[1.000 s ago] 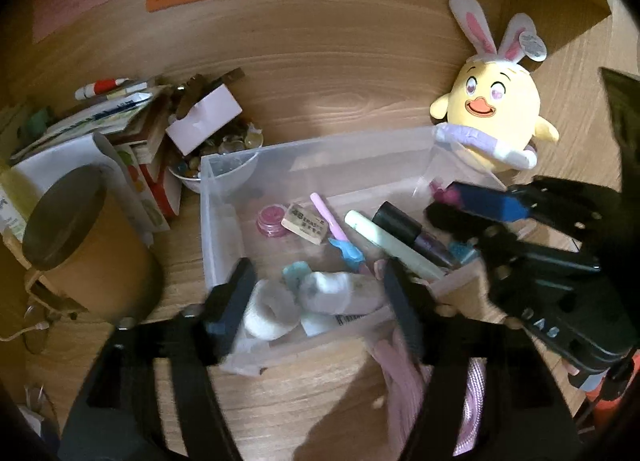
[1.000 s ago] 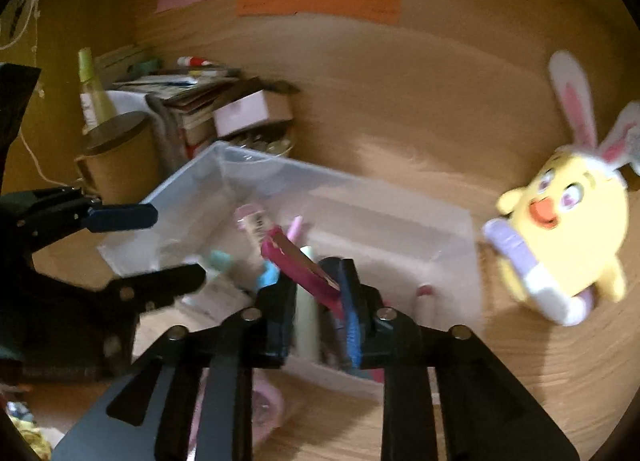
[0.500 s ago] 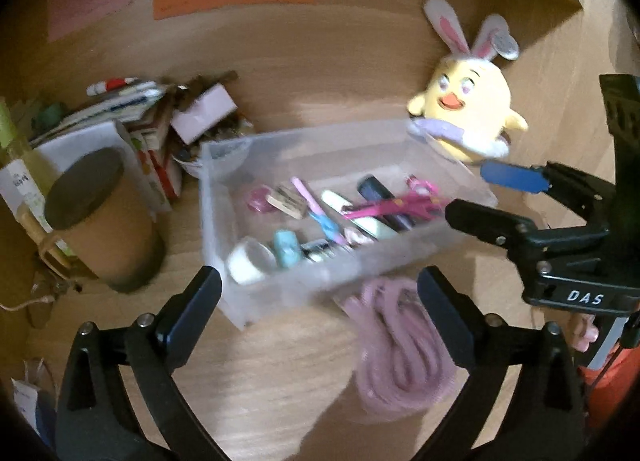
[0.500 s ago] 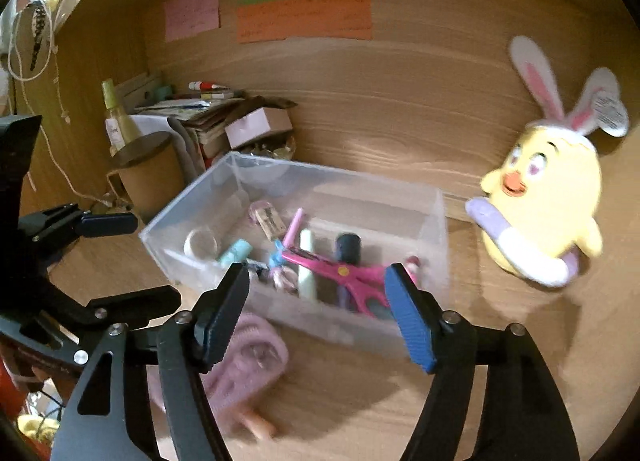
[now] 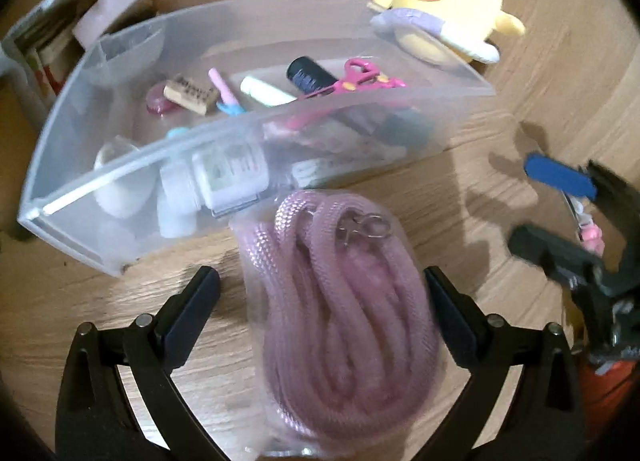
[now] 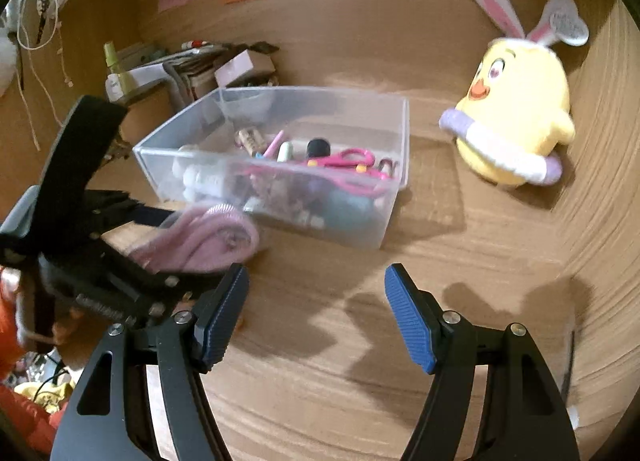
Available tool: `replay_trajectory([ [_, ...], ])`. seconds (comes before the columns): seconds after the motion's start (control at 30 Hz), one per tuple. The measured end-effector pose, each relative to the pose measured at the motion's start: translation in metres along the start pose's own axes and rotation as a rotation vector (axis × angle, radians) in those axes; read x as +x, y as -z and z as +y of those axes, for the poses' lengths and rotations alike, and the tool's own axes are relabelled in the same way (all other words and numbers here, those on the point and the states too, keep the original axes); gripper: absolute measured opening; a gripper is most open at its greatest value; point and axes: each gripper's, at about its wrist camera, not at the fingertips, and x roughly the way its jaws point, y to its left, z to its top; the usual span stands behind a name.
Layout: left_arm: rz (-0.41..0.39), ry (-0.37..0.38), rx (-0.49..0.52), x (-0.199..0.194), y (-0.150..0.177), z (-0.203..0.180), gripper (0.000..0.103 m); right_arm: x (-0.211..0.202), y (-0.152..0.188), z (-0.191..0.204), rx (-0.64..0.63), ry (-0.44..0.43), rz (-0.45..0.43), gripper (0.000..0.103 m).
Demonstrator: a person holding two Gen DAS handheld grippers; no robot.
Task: Organize objects
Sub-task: 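Grasp the bagged pink rope with the left gripper while the right grasps the peach tube, then carry the rope bag and peach tube into the clear bin and release both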
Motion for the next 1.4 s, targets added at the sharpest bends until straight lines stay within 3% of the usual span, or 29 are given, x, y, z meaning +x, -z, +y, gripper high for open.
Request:
replay_trajectory([
  [0.1, -0.036, 0.001, 0.01, -0.001, 0.003, -0.003, 0.088, 0.008, 0.005, 0.002, -0.001, -0.043, 0.036, 0.067],
  [0.17, -0.041, 0.022, 0.032, -0.005, 0.004, -0.006, 0.062, 0.013, 0.008, 0.007, -0.012, -0.071, 0.054, 0.067],
  [0.33, -0.065, 0.032, 0.031, -0.017, 0.013, 0.001, 0.053, 0.025, 0.011, 0.032, -0.081, -0.123, 0.088, 0.067],
  [0.5, -0.101, 0.013, -0.001, -0.035, 0.024, 0.017, 0.051, 0.04, 0.006, 0.063, -0.18, -0.151, 0.115, 0.064],
  [0.77, -0.175, -0.042, -0.054, -0.068, 0.043, 0.046, 0.051, 0.061, 0.005, 0.102, -0.313, -0.183, 0.177, 0.029],
  [0.83, -0.192, -0.062, -0.056, -0.073, 0.045, 0.048, 0.051, 0.059, 0.007, 0.102, -0.311, -0.188, 0.174, 0.014],
  [1.03, -0.24, -0.074, -0.048, -0.085, 0.049, 0.049, 0.051, 0.043, 0.001, 0.086, -0.224, -0.137, 0.101, 0.014],
  [1.4, -0.352, -0.048, -0.055, -0.11, 0.026, 0.045, 0.051, -0.008, -0.05, 0.047, -0.048, -0.076, -0.107, 0.014],
])
